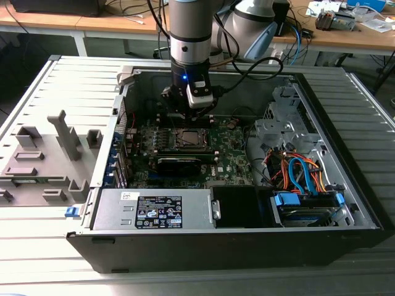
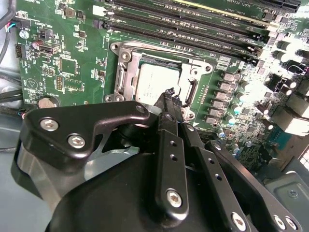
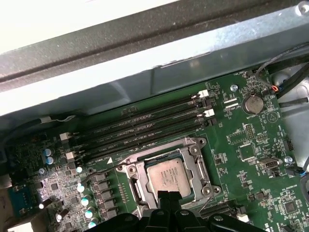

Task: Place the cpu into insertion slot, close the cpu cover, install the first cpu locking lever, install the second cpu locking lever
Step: 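Install the first cpu locking lever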

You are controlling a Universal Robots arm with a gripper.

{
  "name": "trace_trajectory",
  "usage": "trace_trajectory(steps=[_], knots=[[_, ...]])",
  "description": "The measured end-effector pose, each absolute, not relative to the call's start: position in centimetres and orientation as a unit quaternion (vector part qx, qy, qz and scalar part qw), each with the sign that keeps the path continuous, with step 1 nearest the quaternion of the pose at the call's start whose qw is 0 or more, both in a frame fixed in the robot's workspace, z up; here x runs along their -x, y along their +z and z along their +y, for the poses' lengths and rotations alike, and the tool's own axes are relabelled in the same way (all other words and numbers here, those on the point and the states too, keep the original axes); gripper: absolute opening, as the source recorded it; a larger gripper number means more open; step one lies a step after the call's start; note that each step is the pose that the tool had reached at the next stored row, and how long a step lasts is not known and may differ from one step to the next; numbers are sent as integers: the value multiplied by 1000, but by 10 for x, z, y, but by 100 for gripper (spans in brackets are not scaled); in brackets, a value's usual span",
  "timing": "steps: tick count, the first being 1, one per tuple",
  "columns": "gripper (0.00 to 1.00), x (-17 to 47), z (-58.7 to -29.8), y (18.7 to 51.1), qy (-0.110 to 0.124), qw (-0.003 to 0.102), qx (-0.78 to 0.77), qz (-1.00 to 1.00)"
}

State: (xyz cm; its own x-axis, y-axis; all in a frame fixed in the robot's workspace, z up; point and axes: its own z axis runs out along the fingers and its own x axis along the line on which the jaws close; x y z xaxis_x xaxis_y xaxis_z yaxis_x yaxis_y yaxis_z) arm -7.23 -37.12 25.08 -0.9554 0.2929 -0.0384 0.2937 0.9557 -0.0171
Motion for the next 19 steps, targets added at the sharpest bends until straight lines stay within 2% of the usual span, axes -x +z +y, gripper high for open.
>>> trace_trajectory(steps=[19], knots=[[11, 72, -371, 251, -11, 18, -133, 991]])
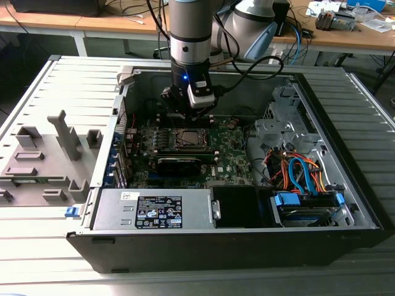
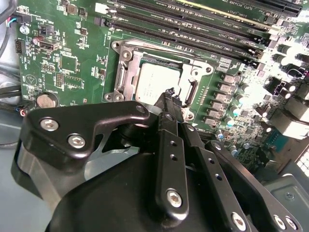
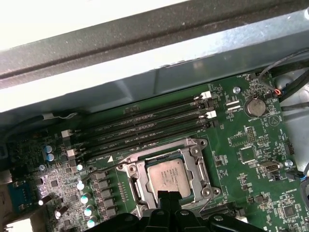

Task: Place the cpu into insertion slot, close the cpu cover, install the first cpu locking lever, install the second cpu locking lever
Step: 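Install the first cpu locking lever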

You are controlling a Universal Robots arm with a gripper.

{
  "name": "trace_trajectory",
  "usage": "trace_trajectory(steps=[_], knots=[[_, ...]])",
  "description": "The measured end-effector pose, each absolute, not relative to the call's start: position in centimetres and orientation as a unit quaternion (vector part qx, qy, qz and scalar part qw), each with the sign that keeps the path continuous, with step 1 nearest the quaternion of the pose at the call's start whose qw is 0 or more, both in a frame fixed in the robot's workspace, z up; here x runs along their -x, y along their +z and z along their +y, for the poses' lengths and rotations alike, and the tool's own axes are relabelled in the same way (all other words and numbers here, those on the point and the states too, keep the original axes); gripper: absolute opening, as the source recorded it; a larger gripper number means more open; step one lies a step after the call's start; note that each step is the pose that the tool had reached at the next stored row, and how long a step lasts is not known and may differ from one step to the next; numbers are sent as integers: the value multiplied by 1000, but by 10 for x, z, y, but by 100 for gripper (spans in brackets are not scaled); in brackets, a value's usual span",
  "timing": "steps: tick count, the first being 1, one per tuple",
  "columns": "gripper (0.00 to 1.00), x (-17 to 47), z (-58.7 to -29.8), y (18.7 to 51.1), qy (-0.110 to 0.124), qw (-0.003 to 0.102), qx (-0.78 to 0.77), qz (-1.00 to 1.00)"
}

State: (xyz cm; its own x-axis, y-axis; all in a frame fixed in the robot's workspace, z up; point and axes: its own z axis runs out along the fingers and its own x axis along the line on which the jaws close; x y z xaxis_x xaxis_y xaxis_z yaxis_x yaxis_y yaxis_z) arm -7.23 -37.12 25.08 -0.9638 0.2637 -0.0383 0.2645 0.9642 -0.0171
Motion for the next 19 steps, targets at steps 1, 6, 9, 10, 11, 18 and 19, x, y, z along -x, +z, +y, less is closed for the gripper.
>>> trace_trajectory(steps=[1, 6, 9, 10, 11, 18, 19], knots=[[11, 72, -371, 251, -11, 18, -132, 991], [11, 72, -371, 251, -11, 18, -128, 992], [11, 72, -371, 251, -11, 18, -126, 992], [11, 72, -371, 251, -11, 18, -125, 992], [11, 72, -371, 251, -11, 18, -125, 992], [11, 72, -371, 251, -11, 18, -118, 993], [11, 72, -371, 251, -11, 18, -117, 993]])
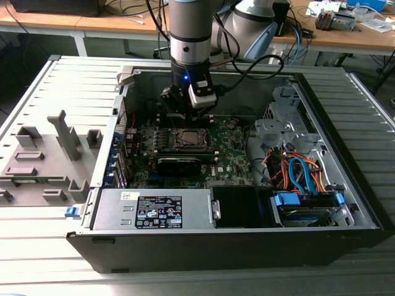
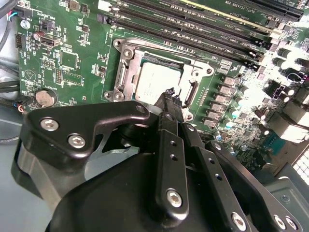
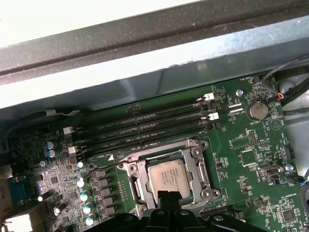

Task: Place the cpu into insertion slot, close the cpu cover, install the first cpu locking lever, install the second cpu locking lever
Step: 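Install the first cpu locking lever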

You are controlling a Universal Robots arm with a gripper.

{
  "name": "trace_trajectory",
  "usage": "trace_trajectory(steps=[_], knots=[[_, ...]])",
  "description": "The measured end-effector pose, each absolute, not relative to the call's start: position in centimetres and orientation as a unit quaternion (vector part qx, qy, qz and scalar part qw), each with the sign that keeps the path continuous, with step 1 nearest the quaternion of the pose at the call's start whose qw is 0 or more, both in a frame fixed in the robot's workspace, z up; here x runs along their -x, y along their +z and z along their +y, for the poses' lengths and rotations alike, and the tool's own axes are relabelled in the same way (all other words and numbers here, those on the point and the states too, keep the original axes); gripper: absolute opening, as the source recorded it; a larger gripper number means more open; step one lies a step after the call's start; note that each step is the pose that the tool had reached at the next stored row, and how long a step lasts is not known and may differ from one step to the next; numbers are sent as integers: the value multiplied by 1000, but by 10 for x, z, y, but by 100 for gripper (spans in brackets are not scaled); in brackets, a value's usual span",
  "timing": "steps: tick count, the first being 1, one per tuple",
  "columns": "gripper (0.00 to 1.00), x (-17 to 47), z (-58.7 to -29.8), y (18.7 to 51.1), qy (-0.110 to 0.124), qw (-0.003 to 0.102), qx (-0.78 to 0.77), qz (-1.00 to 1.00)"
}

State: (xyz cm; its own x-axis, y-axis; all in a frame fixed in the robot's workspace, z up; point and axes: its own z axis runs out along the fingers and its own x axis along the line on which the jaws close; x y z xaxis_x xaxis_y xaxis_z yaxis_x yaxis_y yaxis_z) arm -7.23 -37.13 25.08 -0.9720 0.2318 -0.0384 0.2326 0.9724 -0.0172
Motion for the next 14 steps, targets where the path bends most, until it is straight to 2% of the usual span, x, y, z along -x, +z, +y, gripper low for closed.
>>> trace_trajectory(steps=[14], knots=[[11, 72, -371, 251, -10, 18, -93, 995]])
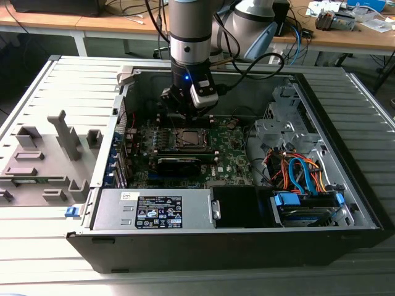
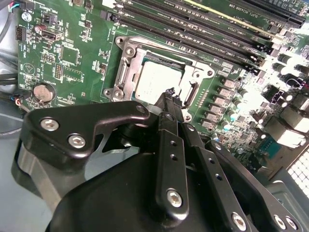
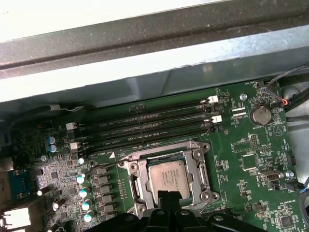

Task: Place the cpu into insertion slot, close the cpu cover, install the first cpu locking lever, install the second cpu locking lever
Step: 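Install the first cpu locking lever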

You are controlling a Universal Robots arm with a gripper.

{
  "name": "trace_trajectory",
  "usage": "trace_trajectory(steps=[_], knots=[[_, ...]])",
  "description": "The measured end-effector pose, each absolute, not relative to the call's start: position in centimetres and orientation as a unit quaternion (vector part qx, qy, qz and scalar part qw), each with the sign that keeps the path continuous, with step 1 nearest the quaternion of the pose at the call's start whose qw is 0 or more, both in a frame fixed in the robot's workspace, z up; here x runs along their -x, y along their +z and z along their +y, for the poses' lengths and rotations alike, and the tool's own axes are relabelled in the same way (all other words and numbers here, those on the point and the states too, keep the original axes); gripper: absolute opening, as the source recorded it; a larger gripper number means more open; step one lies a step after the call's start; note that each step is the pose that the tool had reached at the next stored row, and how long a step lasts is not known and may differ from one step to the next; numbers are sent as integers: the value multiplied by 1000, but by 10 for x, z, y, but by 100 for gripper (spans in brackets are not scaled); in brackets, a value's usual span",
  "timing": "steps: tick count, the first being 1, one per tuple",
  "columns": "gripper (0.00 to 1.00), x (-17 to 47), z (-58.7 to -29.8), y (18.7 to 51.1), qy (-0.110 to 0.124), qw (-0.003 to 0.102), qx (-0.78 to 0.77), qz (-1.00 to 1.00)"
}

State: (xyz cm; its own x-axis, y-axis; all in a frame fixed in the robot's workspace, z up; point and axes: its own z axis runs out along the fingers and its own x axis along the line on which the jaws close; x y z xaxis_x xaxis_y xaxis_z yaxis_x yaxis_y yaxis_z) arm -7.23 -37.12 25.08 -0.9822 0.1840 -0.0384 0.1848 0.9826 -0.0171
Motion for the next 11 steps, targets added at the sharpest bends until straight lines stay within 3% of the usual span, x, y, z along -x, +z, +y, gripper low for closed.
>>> trace_trajectory(steps=[11], knots=[[11, 72, -371, 251, -10, 18, -81, 997]])
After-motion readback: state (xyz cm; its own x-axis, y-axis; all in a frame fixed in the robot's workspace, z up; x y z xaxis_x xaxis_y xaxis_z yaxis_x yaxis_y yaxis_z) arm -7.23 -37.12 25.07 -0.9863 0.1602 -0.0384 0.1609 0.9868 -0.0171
